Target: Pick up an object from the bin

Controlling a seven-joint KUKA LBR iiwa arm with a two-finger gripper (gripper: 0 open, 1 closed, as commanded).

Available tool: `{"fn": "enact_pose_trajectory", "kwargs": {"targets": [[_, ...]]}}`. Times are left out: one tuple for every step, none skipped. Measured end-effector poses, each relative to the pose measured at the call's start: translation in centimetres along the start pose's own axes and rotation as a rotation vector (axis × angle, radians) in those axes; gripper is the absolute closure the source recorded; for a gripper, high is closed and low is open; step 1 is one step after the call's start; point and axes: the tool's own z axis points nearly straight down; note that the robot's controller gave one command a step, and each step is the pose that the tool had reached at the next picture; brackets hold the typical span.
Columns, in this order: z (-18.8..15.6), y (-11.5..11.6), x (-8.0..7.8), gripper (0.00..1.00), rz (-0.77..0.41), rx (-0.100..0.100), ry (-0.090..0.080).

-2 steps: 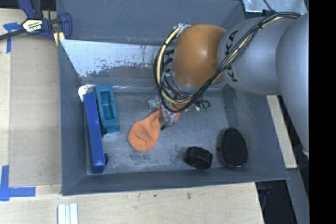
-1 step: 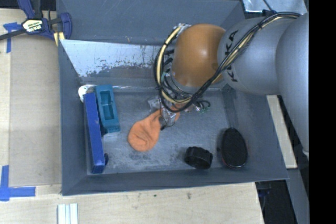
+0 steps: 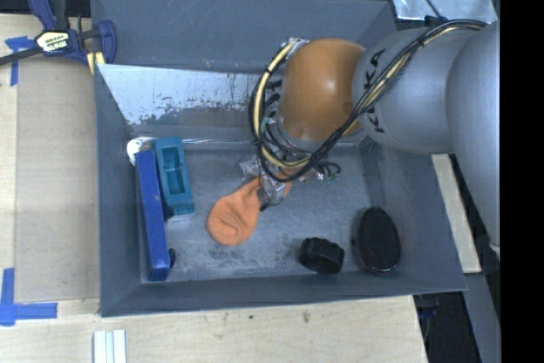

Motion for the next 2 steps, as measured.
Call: {"fn": "enact_pose_trajectory", "kwargs": {"targets": [[0.0, -0.01, 0.0, 1.0, 0.0, 0.0, 0.0], [0.0, -0.01, 0.01, 1.0, 0.001, 0.0, 0.0]]}}
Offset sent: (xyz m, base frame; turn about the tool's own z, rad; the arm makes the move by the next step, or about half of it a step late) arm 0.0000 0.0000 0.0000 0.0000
